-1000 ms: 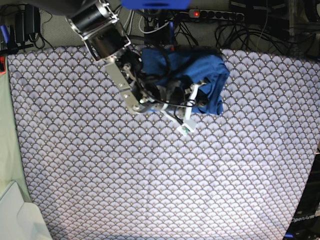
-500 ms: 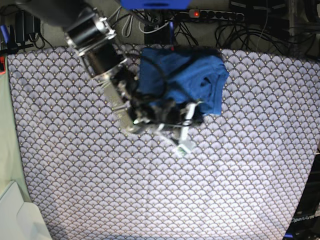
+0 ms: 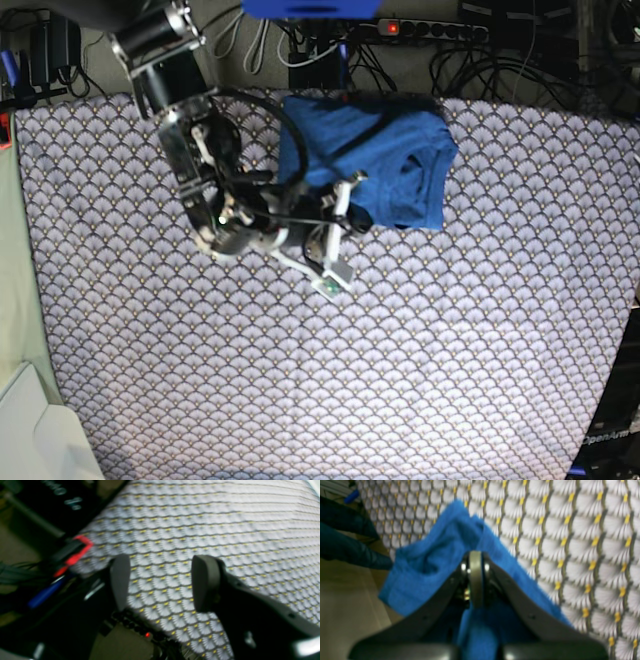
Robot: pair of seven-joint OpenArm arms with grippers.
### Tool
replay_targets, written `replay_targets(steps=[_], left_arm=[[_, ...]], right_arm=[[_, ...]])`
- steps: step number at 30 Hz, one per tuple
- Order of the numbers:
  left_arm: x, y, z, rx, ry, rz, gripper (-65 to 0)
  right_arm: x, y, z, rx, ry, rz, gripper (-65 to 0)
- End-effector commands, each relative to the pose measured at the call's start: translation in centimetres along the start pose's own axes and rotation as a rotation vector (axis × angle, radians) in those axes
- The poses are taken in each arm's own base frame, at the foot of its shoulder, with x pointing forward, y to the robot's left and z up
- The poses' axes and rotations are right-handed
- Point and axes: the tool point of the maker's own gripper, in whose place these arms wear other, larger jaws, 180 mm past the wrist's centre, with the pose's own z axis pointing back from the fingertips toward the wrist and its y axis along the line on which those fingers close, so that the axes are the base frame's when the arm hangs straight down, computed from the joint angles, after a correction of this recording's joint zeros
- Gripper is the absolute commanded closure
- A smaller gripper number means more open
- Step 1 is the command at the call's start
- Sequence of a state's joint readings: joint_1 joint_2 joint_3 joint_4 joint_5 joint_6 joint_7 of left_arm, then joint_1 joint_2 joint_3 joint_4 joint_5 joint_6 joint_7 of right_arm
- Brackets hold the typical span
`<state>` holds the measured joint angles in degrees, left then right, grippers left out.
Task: Fold the T-shirt properly
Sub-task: 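Lower the bundle flat and release it with the right gripper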
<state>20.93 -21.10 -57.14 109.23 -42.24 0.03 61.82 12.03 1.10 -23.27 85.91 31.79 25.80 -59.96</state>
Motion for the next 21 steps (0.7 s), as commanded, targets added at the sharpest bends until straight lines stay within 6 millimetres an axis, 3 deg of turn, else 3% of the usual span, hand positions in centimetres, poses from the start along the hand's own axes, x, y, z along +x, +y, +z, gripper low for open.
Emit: replay_targets(steps=[1,5,13,21], left_arm=[[1.6,-0.4,0.3,-0.011,-0.045,-0.019,-38.0],[1.6,-0.2,0.3,-0.006,-0.045,-0.016,-38.0],[1.6,-0.2,0.1,-0.008,-0.048,-0.012,-38.0],[1.9,-0.5,0.0,-0.015,-0.054,-0.009,-38.0]], right_arm=[[2.3,0.8,0.5,0.025,-0.075,0.018,-0.4],[-1.1,0.3,0.5,0.015,-0.037,-0.051,-0.4],[-6.0,0.1,0.9,0.002,0.008,-0.119,0.0],[-8.6,-1.2,1.9,-0.031,0.042,-0.129,0.0]])
